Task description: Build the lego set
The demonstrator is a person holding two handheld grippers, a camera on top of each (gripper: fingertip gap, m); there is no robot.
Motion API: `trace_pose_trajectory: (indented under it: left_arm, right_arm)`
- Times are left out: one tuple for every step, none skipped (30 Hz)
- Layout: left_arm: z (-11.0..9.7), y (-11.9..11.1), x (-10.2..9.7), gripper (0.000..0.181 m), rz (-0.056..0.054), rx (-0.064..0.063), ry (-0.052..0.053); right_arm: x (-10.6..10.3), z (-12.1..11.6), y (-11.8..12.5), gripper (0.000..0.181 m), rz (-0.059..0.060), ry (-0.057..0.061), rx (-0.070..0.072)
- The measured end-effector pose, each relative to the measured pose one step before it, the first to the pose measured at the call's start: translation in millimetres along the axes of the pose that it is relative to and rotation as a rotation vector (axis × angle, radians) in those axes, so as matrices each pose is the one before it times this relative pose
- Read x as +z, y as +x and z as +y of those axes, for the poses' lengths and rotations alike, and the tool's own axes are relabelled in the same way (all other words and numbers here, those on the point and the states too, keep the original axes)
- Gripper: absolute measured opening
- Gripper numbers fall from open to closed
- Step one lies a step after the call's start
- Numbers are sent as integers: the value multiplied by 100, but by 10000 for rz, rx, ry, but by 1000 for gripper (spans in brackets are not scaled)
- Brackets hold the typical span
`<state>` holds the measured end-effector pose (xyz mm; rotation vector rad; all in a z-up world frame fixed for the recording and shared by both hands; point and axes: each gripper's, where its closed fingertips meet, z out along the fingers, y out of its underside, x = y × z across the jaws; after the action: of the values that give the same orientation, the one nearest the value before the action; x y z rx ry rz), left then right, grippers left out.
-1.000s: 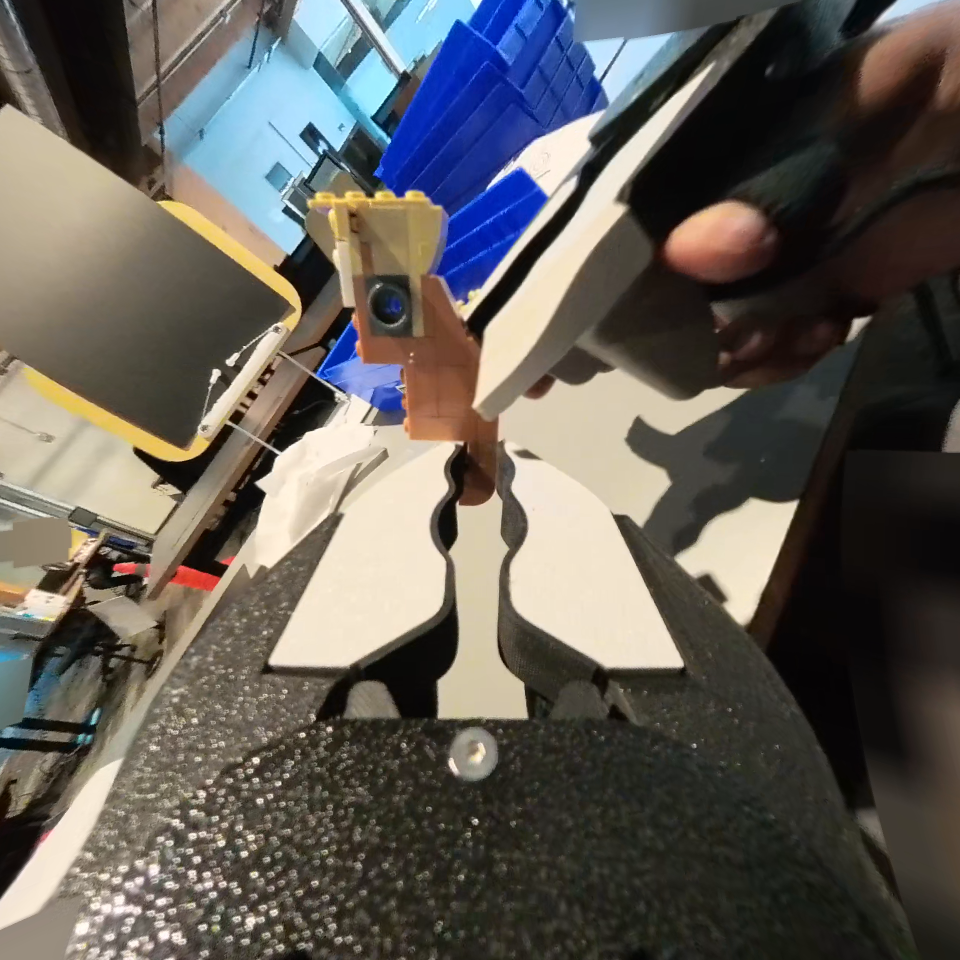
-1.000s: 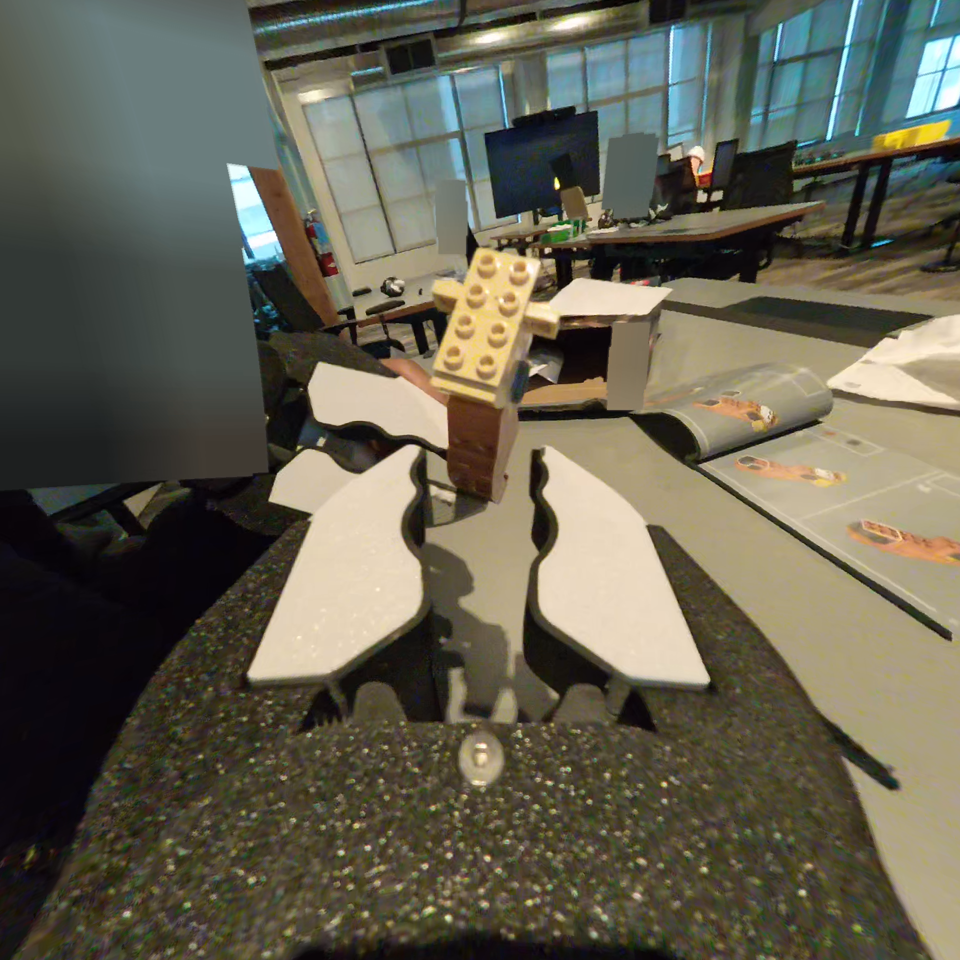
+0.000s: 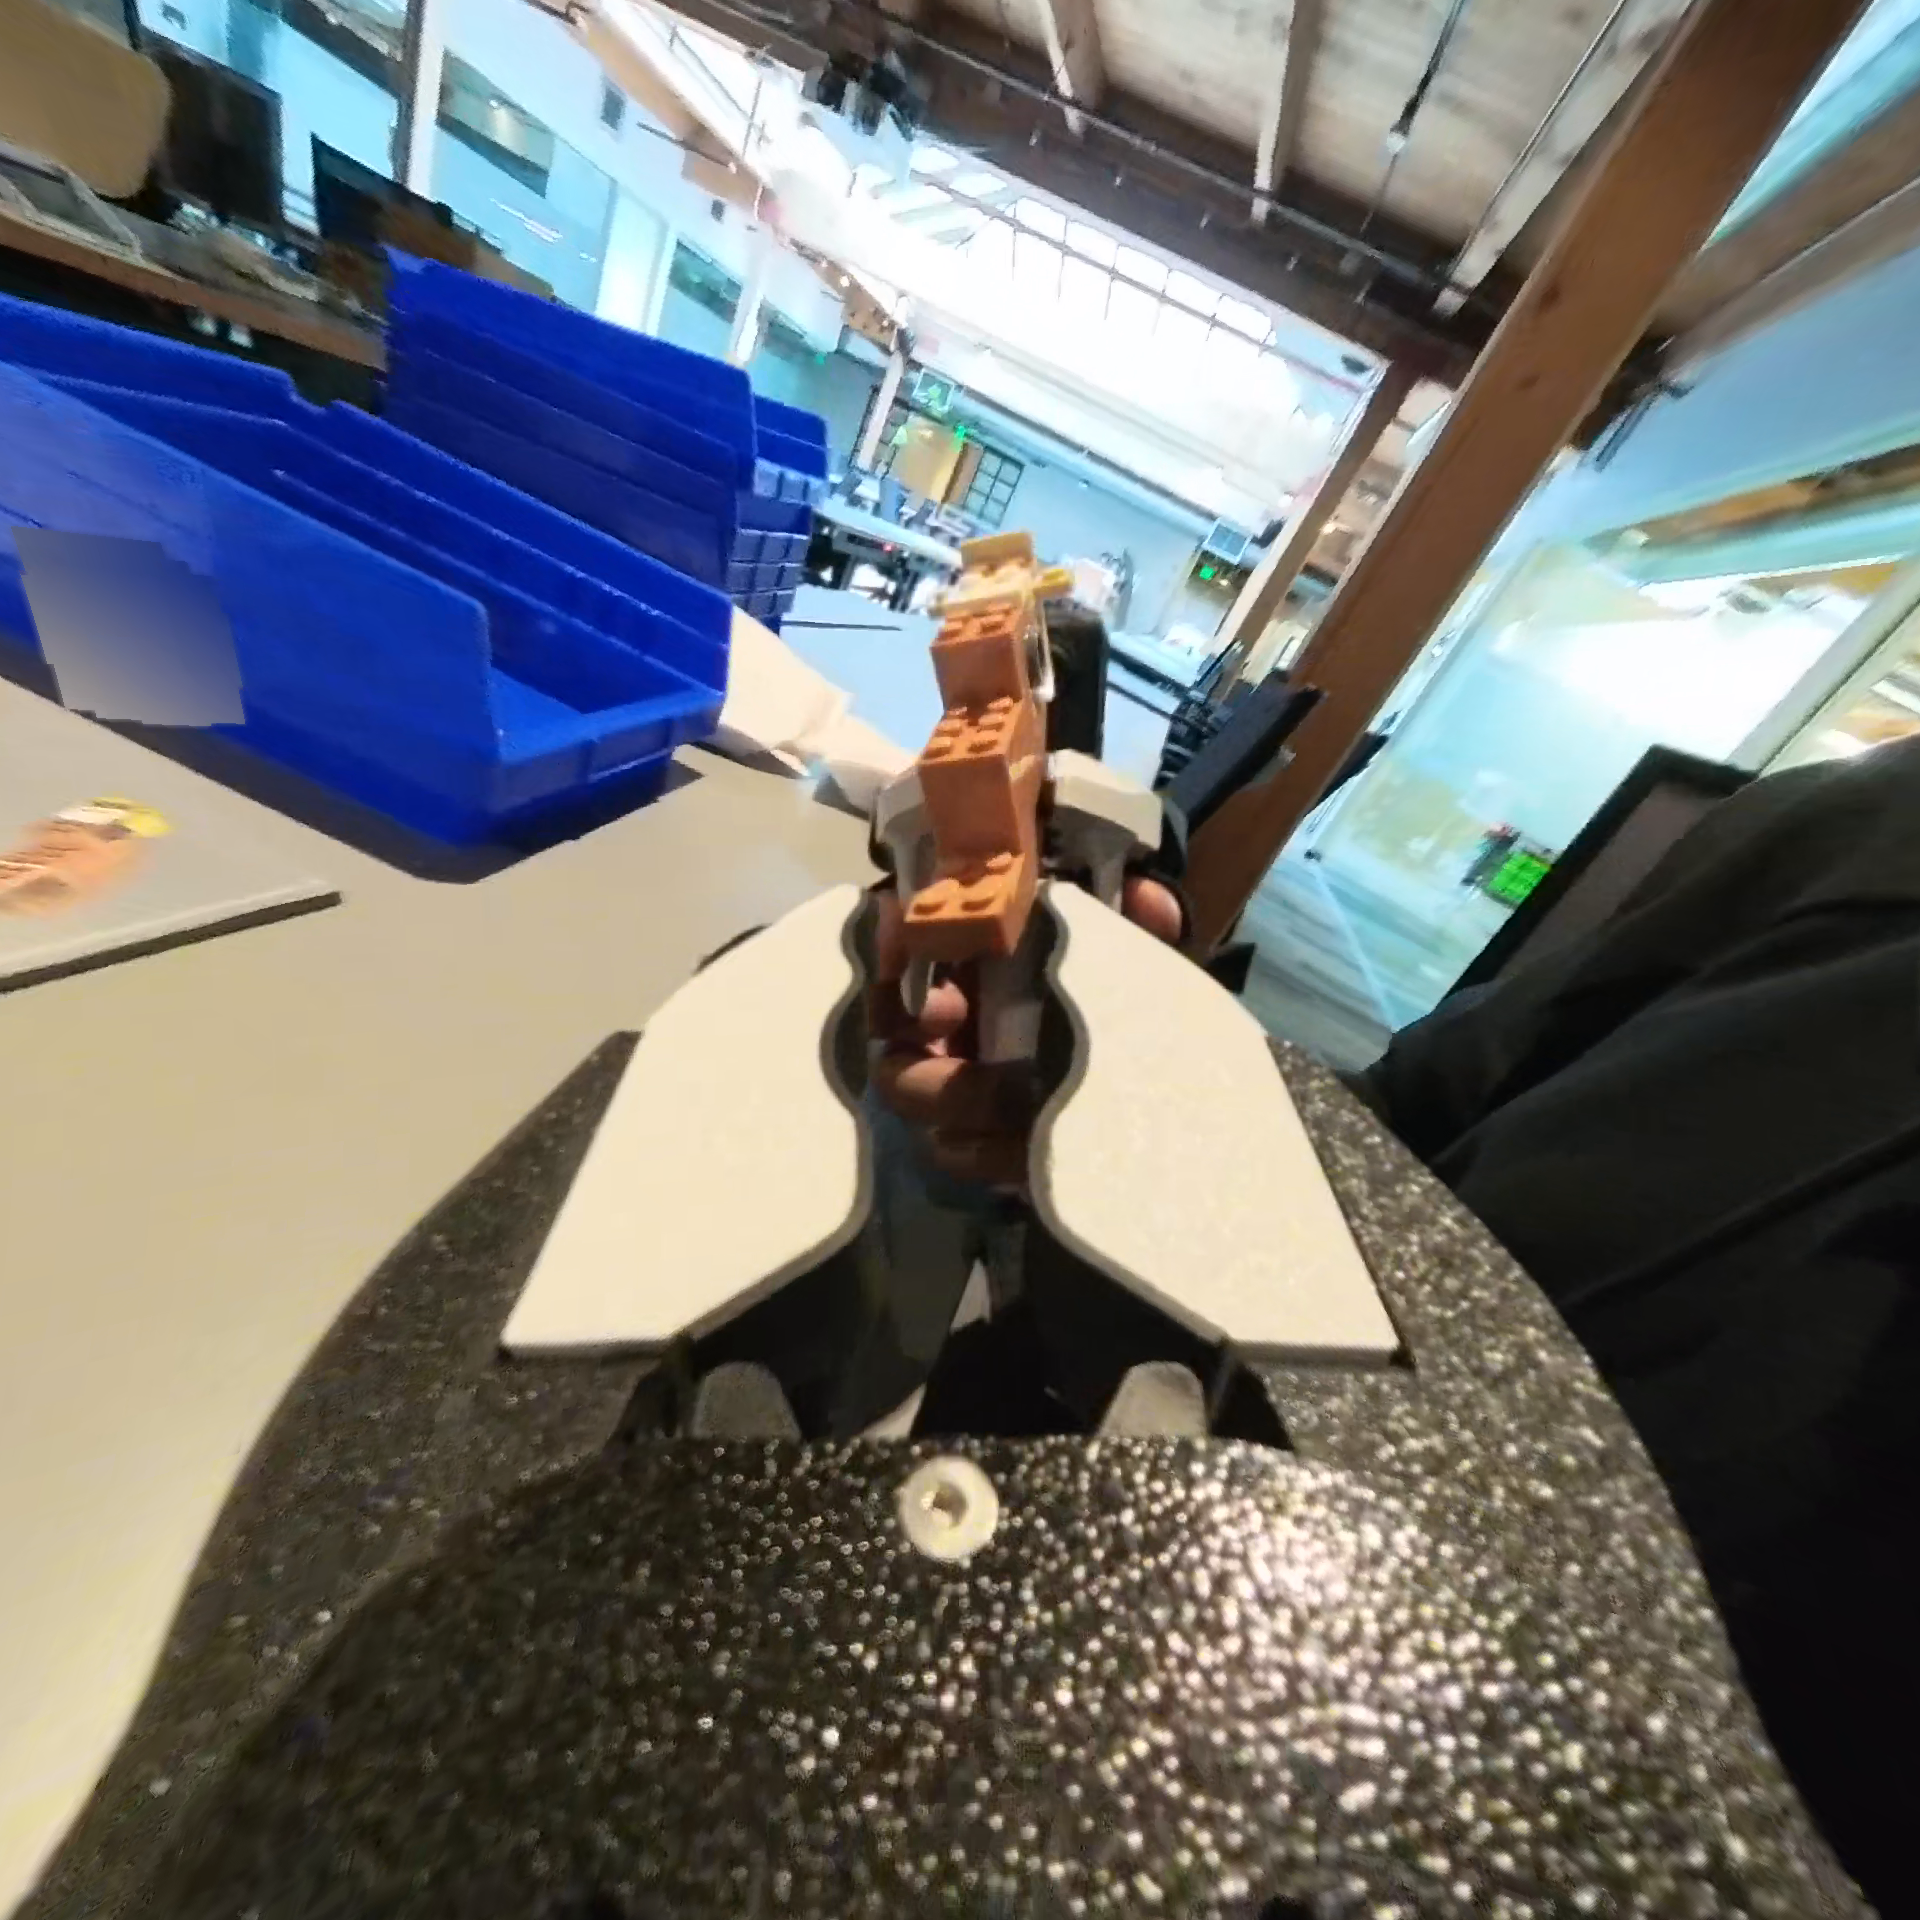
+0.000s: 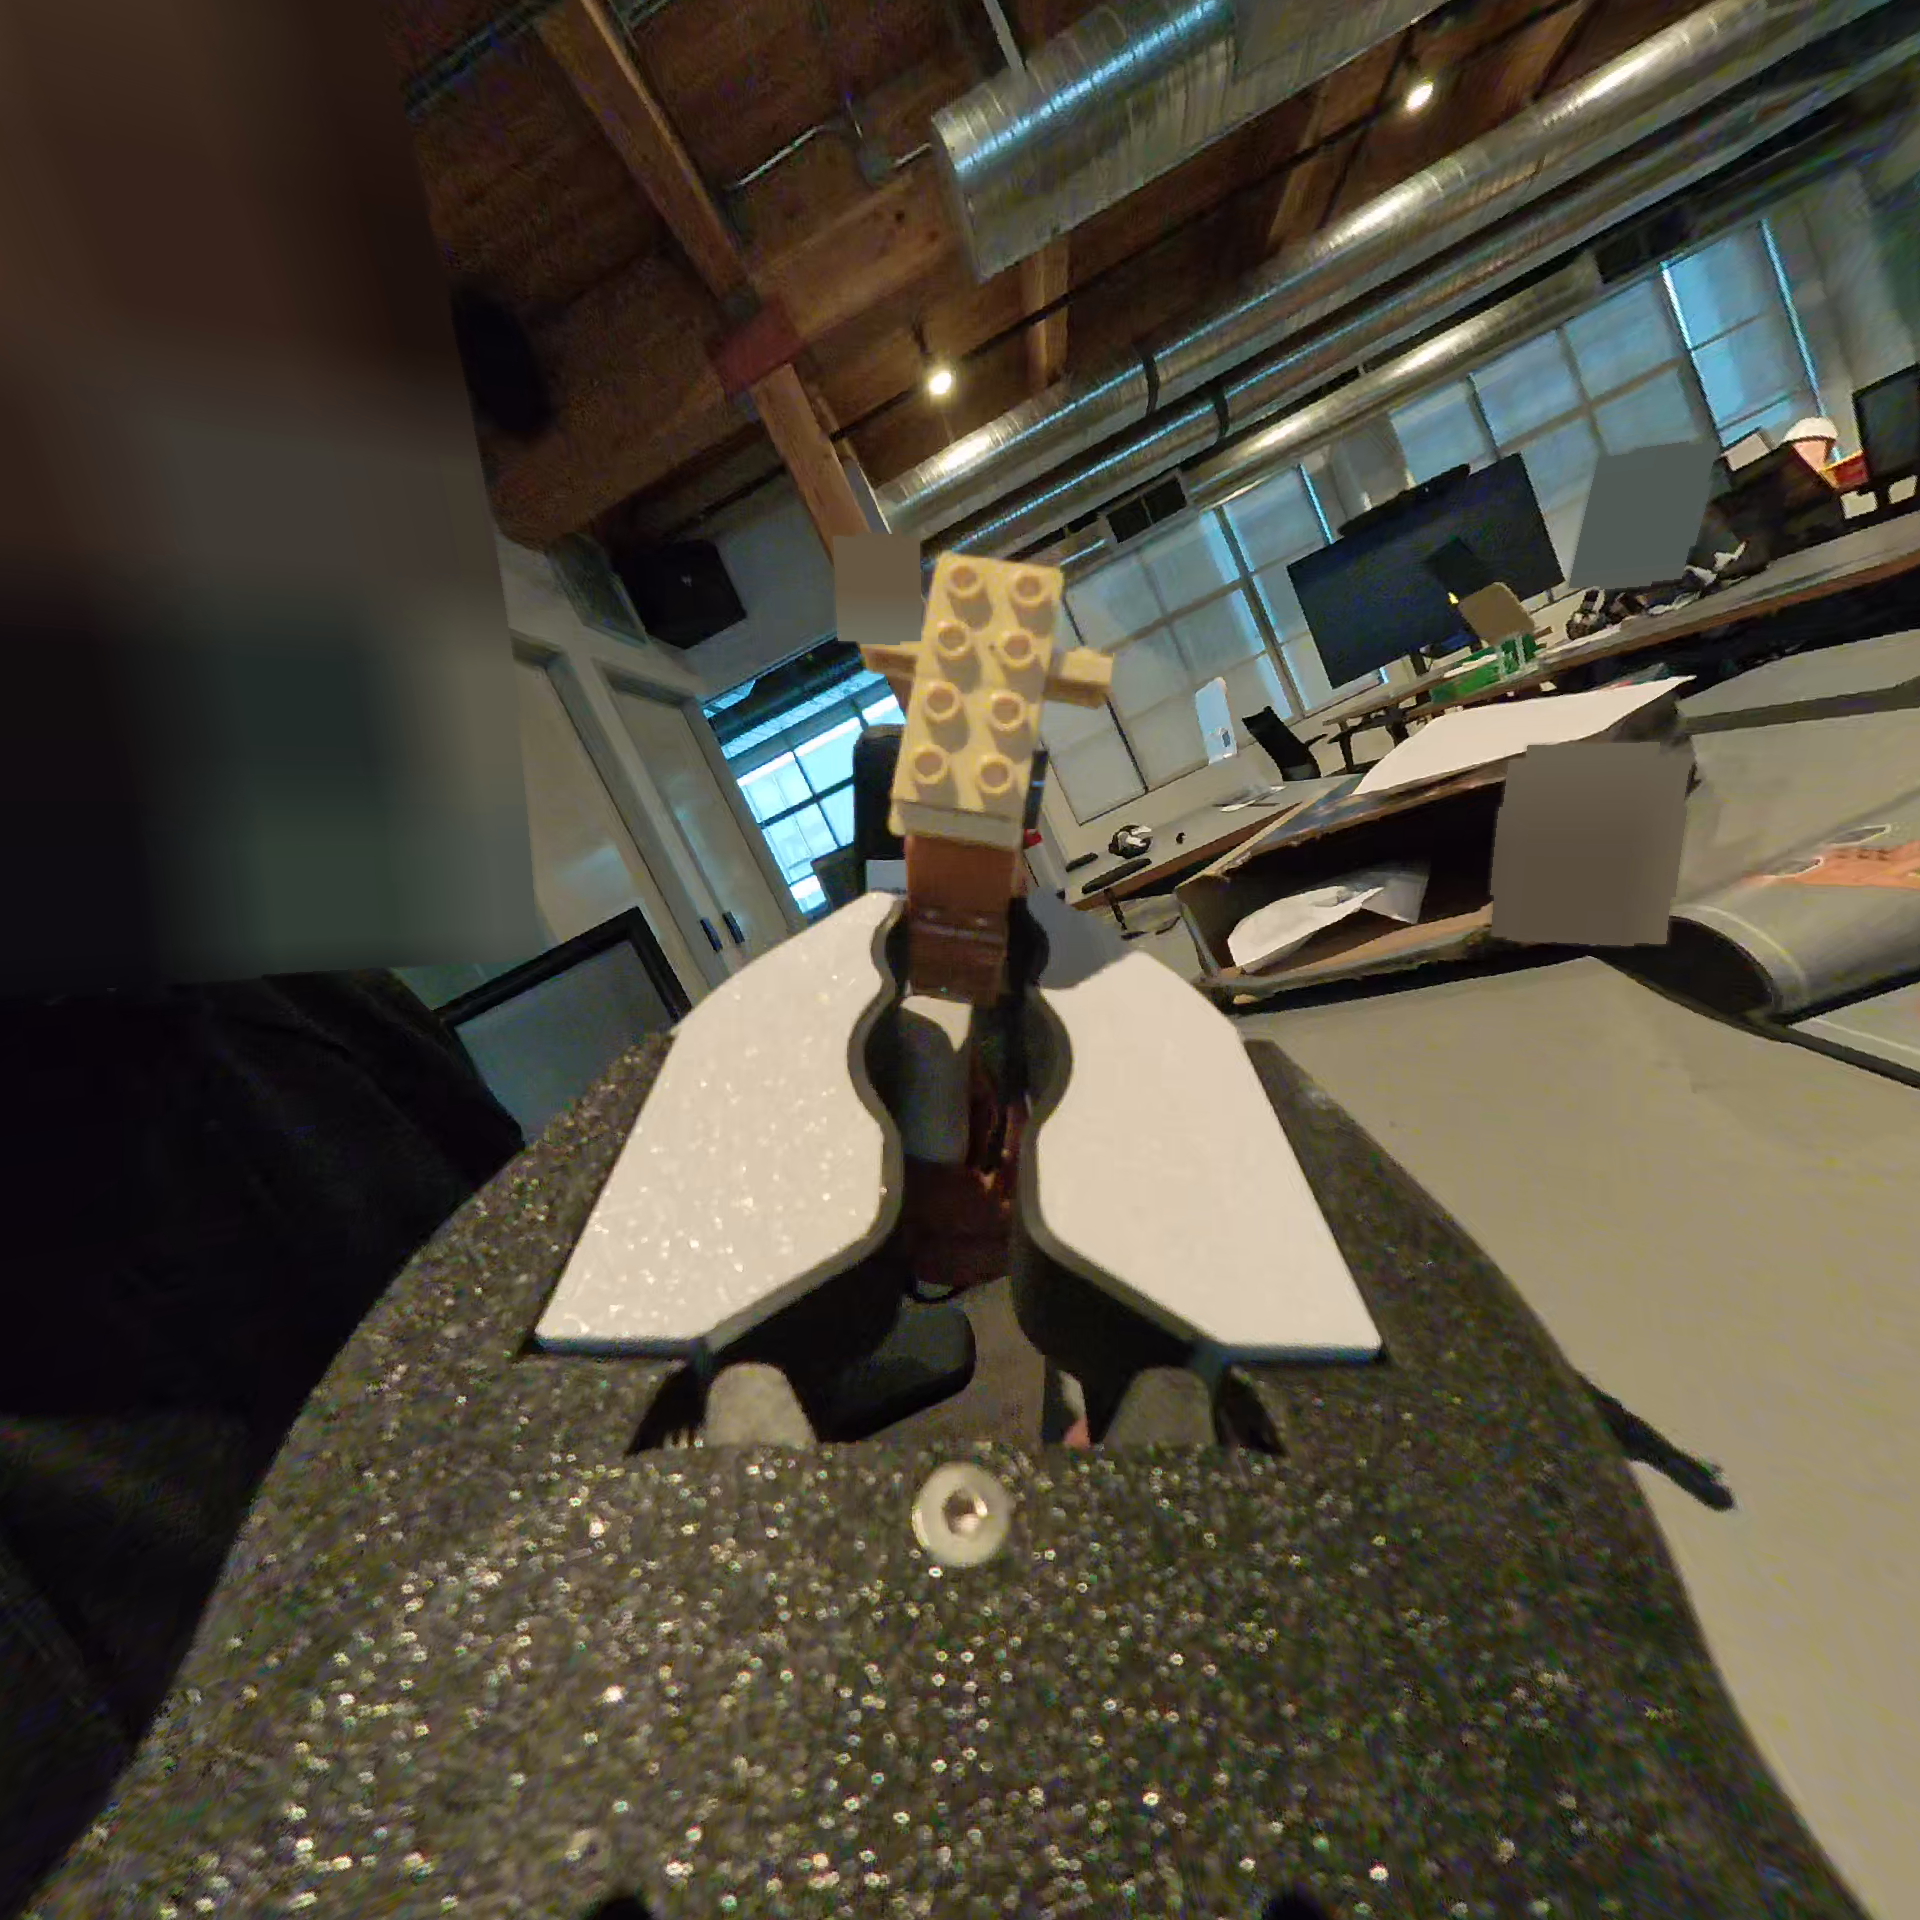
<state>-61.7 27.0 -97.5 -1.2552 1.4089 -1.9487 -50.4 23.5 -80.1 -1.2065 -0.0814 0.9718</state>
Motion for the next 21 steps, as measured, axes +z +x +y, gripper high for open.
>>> trace_pose_trajectory:
  left_arm:
    - [96,36,36,22,145,-121,20]
    - [91,31,22,20,119,-93,15]
    - [-6,5,-11,20,86,-65,63]
    - [-81,-21,-34,19,61,-97,92]
    - [-155,11,-54,17,73,-115,135]
    - [-243,-126,-47,17,-33,-197,198]
    - [-185,-336,-56,17,-157,-245,129]
    - [-77,-498,-86,17,-289,-163,30]
    - [-71,-553,-132,17,-399,23,-5]
    - [-190,-469,-171,17,-431,186,38]
    - [-186,-383,-169,17,-433,221,-1]
    - [-142,-309,-84,17,-420,292,-27]
    - [-122,-351,-18,17,-498,300,-20]
    - [-45,-357,20,17,-547,377,-58]
    - [13,-231,62,17,-519,465,-89]
    - [24,-33,64,17,-415,511,-89]
    - [-3,209,54,17,-233,412,-72]
    - [-69,390,32,17,-61,271,-38]
    - [-102,433,7,17,22,175,-25]
    - [-112,304,-49,17,-44,143,-9]
    - [-42,186,-58,17,-93,190,-58]
  right_arm:
    - [1,82,85,17,24,-44,-1]
    - [-28,20,27,17,-4,-16,2]
    - [-23,33,83,17,48,-66,-23]
    - [-16,57,171,17,131,-105,-74]
    - [-12,119,312,19,249,-166,-188]
    - [-70,155,344,25,320,-240,-402]
    - [-181,213,442,36,415,-401,-690]
    - [-386,341,654,44,580,-602,-1030]
    - [-599,360,945,46,794,-665,-1301]
    - [-708,147,1017,48,854,-516,-1369]
    - [-710,-144,858,47,720,-307,-1188]
    - [-653,-480,789,47,672,-154,-945]
    - [-593,-816,824,48,790,-61,-1018]
    - [-412,-1023,407,47,635,-32,-1310]
    - [-146,-928,-132,45,329,-178,-1546]
    - [145,-714,-459,45,78,-331,-1519]
    - [365,-460,-796,46,-209,-404,-1298]
    - [497,-239,-886,48,-313,-431,-994]
    - [500,-235,-689,51,-186,-288,-741]
    - [395,-365,-527,52,-85,-81,-547]
    - [297,-423,-388,52,-19,49,-387]
